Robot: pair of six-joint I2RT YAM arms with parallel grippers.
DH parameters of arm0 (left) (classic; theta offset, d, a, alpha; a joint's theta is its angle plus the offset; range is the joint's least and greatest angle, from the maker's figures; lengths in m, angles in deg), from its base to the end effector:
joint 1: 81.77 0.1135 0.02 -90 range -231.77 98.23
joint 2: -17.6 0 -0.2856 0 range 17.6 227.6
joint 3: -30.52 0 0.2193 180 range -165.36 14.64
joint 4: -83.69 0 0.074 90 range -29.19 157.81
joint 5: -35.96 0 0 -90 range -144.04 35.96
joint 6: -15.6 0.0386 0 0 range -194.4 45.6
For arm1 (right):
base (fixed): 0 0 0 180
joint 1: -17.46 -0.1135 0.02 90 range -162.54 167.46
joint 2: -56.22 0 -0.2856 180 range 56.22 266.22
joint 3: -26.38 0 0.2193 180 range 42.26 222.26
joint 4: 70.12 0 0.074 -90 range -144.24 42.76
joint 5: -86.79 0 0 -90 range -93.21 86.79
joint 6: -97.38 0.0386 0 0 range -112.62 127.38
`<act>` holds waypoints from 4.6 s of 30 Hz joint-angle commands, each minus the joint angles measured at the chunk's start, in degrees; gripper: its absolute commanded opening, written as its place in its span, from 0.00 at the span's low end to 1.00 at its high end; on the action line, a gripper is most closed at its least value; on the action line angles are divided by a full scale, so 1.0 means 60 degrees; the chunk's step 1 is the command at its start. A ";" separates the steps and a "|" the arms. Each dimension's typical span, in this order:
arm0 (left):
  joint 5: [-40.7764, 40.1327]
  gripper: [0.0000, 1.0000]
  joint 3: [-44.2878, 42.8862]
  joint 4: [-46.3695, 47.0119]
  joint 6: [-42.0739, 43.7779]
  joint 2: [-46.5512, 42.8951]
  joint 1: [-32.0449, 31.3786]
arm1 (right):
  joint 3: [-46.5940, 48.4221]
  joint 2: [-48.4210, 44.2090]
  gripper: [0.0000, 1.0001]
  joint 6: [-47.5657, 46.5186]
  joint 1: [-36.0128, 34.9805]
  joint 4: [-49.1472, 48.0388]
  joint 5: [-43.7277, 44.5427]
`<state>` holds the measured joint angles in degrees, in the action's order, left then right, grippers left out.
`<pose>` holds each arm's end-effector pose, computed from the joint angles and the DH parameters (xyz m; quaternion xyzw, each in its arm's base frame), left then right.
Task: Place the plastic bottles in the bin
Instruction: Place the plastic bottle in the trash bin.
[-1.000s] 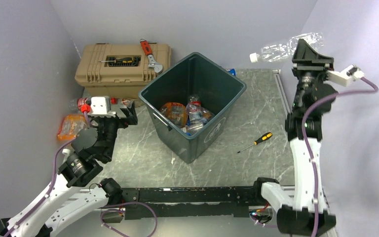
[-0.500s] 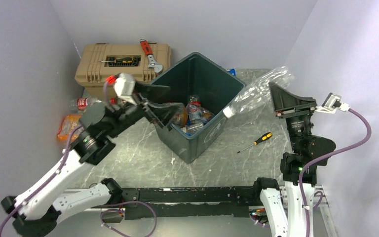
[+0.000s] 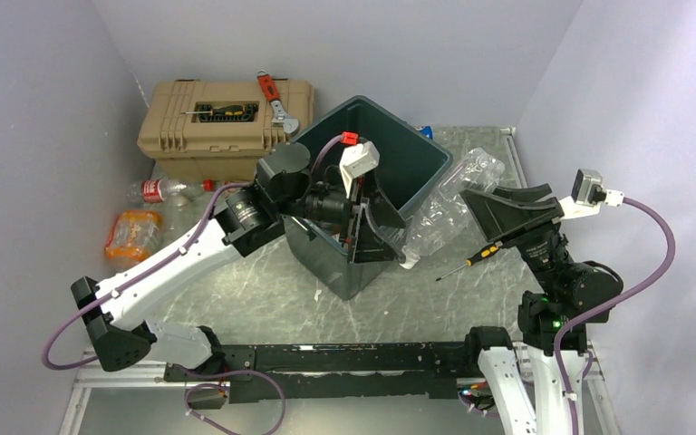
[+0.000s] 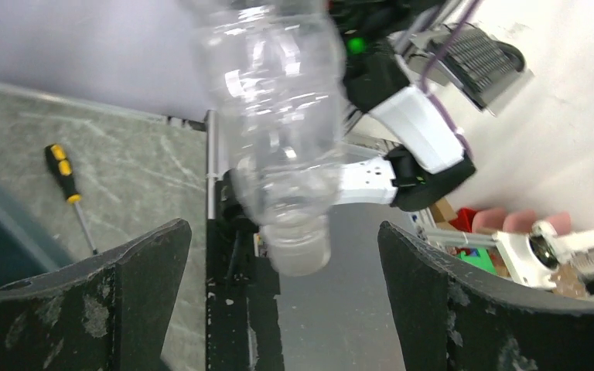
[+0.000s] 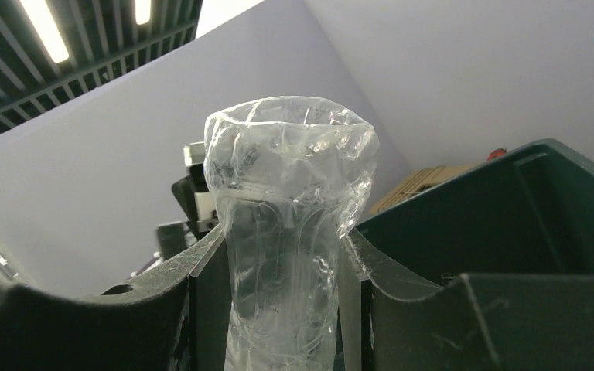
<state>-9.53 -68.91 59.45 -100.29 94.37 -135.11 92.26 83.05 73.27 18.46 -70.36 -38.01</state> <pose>0.1326 -0.2235 0.4732 0.4139 0.5818 -0.6206 0.3240 0.0176 0.0217 0.4475 -0.0003 0.4899 0.5707 0.6590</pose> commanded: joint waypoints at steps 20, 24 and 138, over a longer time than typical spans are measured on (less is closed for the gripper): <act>-0.0203 0.67 -0.0734 -0.0511 0.0508 0.0745 -0.1229 | -0.0138 -0.0404 0.28 0.0136 -0.0049 -0.0944 0.0099; -0.0537 0.40 -0.0720 -0.0513 0.0590 0.0632 -0.1261 | -0.0124 -0.0452 0.27 0.0019 -0.0049 -0.0769 0.0063; -0.6026 0.95 -0.5512 -0.2560 0.1891 0.0218 -0.2090 | 0.1511 -0.1632 0.25 -0.5208 -0.2217 0.6479 -0.0076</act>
<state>-54.07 -94.15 57.22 -62.52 89.78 -149.97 101.96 73.28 44.81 5.26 -26.71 -40.94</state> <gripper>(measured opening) 0.973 0.458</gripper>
